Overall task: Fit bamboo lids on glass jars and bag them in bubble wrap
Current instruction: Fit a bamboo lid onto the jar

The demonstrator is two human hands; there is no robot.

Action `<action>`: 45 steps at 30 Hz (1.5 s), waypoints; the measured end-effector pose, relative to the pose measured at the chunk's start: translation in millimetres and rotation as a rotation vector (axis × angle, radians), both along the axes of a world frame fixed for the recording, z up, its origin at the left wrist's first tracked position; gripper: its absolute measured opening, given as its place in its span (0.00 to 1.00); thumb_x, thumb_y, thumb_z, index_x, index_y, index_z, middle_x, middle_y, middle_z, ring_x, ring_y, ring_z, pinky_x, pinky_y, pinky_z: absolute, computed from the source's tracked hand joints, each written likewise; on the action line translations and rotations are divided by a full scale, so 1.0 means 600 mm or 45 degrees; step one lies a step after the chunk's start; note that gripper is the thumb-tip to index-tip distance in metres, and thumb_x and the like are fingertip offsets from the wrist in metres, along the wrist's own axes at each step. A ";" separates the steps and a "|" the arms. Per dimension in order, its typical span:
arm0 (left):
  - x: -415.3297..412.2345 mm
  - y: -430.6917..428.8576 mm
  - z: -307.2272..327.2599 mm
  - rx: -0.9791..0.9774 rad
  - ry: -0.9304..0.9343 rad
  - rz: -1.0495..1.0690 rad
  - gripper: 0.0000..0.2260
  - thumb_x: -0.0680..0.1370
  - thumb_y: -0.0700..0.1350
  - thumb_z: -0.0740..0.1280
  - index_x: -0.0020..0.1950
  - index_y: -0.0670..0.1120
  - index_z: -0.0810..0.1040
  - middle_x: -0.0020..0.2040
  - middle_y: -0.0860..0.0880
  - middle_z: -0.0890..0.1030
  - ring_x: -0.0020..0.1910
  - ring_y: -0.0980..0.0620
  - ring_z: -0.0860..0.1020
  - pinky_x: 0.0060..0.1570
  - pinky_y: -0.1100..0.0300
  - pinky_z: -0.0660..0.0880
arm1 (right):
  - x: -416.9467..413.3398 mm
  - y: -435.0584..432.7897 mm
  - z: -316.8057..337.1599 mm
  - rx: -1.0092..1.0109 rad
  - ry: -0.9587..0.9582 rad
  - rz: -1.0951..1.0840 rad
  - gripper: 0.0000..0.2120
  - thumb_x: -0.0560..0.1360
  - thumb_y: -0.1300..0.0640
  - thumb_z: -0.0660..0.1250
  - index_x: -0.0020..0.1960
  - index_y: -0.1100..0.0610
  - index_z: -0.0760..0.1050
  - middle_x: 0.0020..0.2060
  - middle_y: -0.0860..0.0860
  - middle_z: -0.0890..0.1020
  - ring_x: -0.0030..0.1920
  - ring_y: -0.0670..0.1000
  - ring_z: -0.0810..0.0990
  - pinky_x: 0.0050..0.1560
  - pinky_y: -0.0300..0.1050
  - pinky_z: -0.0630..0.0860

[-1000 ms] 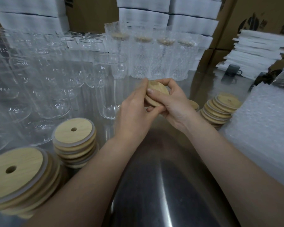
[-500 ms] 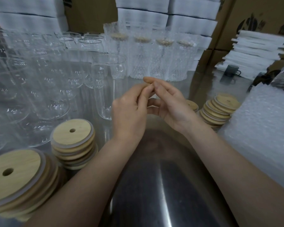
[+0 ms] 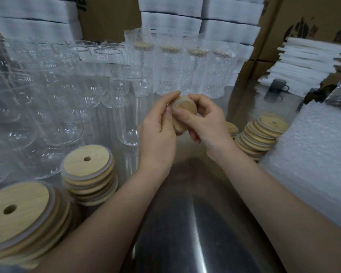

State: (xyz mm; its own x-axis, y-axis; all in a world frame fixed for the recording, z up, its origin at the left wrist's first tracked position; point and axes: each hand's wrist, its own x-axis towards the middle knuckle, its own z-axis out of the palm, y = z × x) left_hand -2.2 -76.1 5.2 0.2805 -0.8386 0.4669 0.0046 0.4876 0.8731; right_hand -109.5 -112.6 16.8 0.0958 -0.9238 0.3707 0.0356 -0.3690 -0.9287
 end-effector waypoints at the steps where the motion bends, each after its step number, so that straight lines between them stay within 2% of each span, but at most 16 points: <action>1: -0.001 0.001 0.001 0.002 0.002 -0.018 0.14 0.78 0.45 0.57 0.57 0.58 0.78 0.49 0.64 0.82 0.57 0.51 0.81 0.55 0.41 0.79 | 0.000 -0.001 0.000 0.004 -0.013 -0.019 0.12 0.69 0.53 0.75 0.49 0.55 0.77 0.35 0.48 0.77 0.20 0.45 0.67 0.18 0.36 0.59; 4: -0.005 0.002 0.002 -0.011 0.002 -0.063 0.15 0.78 0.46 0.59 0.62 0.59 0.76 0.52 0.62 0.82 0.55 0.53 0.81 0.55 0.43 0.79 | -0.002 -0.004 0.004 0.004 -0.039 -0.035 0.04 0.77 0.57 0.69 0.51 0.57 0.79 0.30 0.49 0.76 0.19 0.46 0.66 0.17 0.36 0.59; 7: -0.010 0.004 0.000 -0.032 -0.045 -0.090 0.21 0.77 0.46 0.63 0.70 0.55 0.73 0.48 0.54 0.80 0.47 0.45 0.81 0.54 0.41 0.79 | -0.004 -0.005 0.004 0.049 -0.082 -0.006 0.08 0.80 0.56 0.64 0.53 0.59 0.80 0.27 0.49 0.77 0.19 0.46 0.68 0.17 0.35 0.60; 8: -0.010 0.003 -0.001 -0.039 -0.073 -0.072 0.23 0.75 0.45 0.64 0.72 0.53 0.72 0.47 0.53 0.78 0.44 0.47 0.79 0.54 0.43 0.79 | -0.004 -0.005 0.004 0.080 -0.103 0.008 0.10 0.81 0.56 0.63 0.55 0.60 0.79 0.26 0.47 0.77 0.19 0.46 0.68 0.17 0.35 0.61; 11: -0.008 -0.002 -0.004 -0.033 -0.112 -0.048 0.28 0.73 0.39 0.65 0.73 0.52 0.71 0.40 0.62 0.79 0.42 0.58 0.78 0.49 0.56 0.79 | -0.006 -0.005 0.004 0.156 -0.176 0.098 0.10 0.82 0.56 0.61 0.55 0.61 0.78 0.25 0.48 0.78 0.19 0.45 0.70 0.18 0.35 0.63; 12: -0.006 -0.003 -0.004 -0.022 -0.107 -0.048 0.28 0.73 0.37 0.65 0.73 0.52 0.71 0.40 0.64 0.80 0.41 0.58 0.78 0.50 0.58 0.79 | -0.008 -0.006 0.006 0.181 -0.197 0.138 0.10 0.82 0.57 0.60 0.55 0.60 0.78 0.25 0.49 0.78 0.19 0.45 0.71 0.18 0.35 0.64; 14: -0.004 -0.004 -0.002 -0.001 -0.061 -0.052 0.27 0.75 0.34 0.66 0.73 0.50 0.71 0.45 0.63 0.82 0.45 0.56 0.81 0.55 0.52 0.79 | -0.013 -0.007 0.009 0.229 -0.226 0.231 0.10 0.83 0.58 0.58 0.57 0.59 0.77 0.26 0.50 0.78 0.20 0.45 0.72 0.18 0.36 0.67; 17: -0.002 -0.003 0.004 0.016 0.094 -0.068 0.25 0.77 0.31 0.66 0.69 0.53 0.72 0.54 0.51 0.83 0.54 0.49 0.83 0.58 0.45 0.79 | -0.019 -0.007 0.011 0.273 -0.248 0.385 0.11 0.82 0.62 0.58 0.61 0.58 0.75 0.29 0.51 0.80 0.23 0.45 0.76 0.21 0.37 0.72; 22: 0.006 0.001 0.014 0.059 0.334 -0.094 0.16 0.78 0.33 0.67 0.63 0.48 0.77 0.56 0.42 0.82 0.51 0.43 0.84 0.41 0.51 0.83 | -0.020 -0.005 0.013 0.263 -0.196 0.531 0.19 0.76 0.70 0.63 0.64 0.57 0.74 0.37 0.53 0.82 0.27 0.46 0.78 0.27 0.37 0.77; 28: 0.014 0.002 0.019 0.086 0.322 0.047 0.08 0.77 0.37 0.70 0.48 0.51 0.78 0.53 0.39 0.82 0.45 0.39 0.84 0.27 0.53 0.80 | -0.005 0.001 0.011 0.122 0.068 0.419 0.22 0.70 0.74 0.70 0.58 0.54 0.73 0.48 0.57 0.80 0.24 0.49 0.76 0.23 0.40 0.74; 31: 0.014 0.002 0.017 0.062 0.269 0.096 0.07 0.78 0.40 0.70 0.46 0.52 0.78 0.52 0.39 0.82 0.48 0.34 0.82 0.31 0.43 0.81 | -0.002 0.005 0.010 0.074 0.144 0.355 0.22 0.69 0.71 0.74 0.56 0.54 0.72 0.47 0.55 0.81 0.22 0.50 0.74 0.21 0.41 0.72; 34: 0.010 0.002 0.014 0.023 0.176 0.146 0.06 0.80 0.44 0.66 0.48 0.55 0.79 0.46 0.44 0.83 0.45 0.37 0.83 0.39 0.39 0.81 | -0.001 0.005 0.013 0.063 0.124 0.301 0.20 0.70 0.69 0.74 0.56 0.54 0.72 0.46 0.55 0.80 0.20 0.49 0.73 0.19 0.40 0.70; 36: 0.007 0.003 0.013 0.013 0.124 0.174 0.07 0.80 0.46 0.62 0.53 0.53 0.79 0.46 0.48 0.83 0.46 0.40 0.83 0.41 0.41 0.82 | -0.002 0.003 0.014 0.068 0.072 0.279 0.18 0.71 0.67 0.72 0.56 0.54 0.73 0.45 0.55 0.80 0.20 0.48 0.72 0.19 0.39 0.70; 38: 0.003 0.004 0.013 0.007 0.034 0.198 0.13 0.80 0.48 0.59 0.60 0.50 0.78 0.50 0.50 0.82 0.50 0.42 0.83 0.43 0.43 0.82 | -0.002 0.001 0.014 0.085 0.009 0.267 0.16 0.73 0.65 0.71 0.59 0.56 0.74 0.45 0.54 0.81 0.20 0.47 0.72 0.19 0.38 0.69; 42: -0.002 0.015 0.013 -0.150 -0.266 0.326 0.19 0.80 0.43 0.55 0.69 0.44 0.74 0.62 0.47 0.80 0.59 0.48 0.79 0.58 0.45 0.76 | -0.003 -0.001 0.015 0.150 -0.175 0.285 0.20 0.74 0.60 0.67 0.65 0.61 0.73 0.37 0.54 0.81 0.20 0.48 0.73 0.19 0.38 0.70; 45: 0.002 0.021 0.020 -0.318 -0.448 0.511 0.19 0.77 0.37 0.57 0.68 0.41 0.74 0.58 0.42 0.78 0.55 0.53 0.76 0.53 0.59 0.73 | -0.010 -0.005 0.019 0.184 -0.285 0.223 0.21 0.78 0.58 0.64 0.69 0.63 0.71 0.32 0.54 0.78 0.21 0.47 0.73 0.20 0.39 0.70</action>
